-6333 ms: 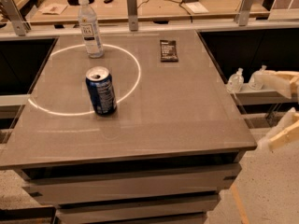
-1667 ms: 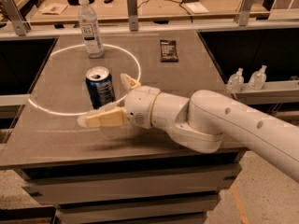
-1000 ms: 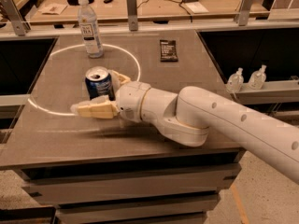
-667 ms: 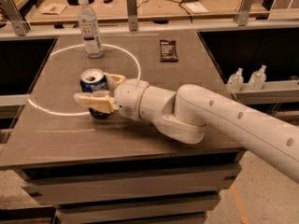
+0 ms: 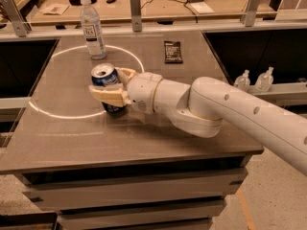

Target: Move pepsi can near rxbar chocolate

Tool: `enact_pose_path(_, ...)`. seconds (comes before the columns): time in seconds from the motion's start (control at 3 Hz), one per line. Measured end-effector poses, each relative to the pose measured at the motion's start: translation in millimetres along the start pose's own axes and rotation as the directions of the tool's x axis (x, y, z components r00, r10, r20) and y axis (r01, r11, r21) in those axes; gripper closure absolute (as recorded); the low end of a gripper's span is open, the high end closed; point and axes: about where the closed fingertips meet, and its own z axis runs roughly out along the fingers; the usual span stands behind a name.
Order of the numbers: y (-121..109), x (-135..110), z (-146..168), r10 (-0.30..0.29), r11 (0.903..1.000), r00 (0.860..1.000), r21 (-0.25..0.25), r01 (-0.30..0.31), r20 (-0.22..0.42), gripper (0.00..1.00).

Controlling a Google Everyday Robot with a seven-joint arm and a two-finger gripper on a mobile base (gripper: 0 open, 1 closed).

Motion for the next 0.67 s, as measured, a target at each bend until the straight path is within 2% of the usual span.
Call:
enact_pose_path(0.33,-24,1,-17,0.003,0.9977,1.000,0.068,-0.003,0.004,1.00)
enact_pose_path(0.67,-46,4,-32,0.014,0.9904,1.000,0.137,-0.017,0.021,1.00)
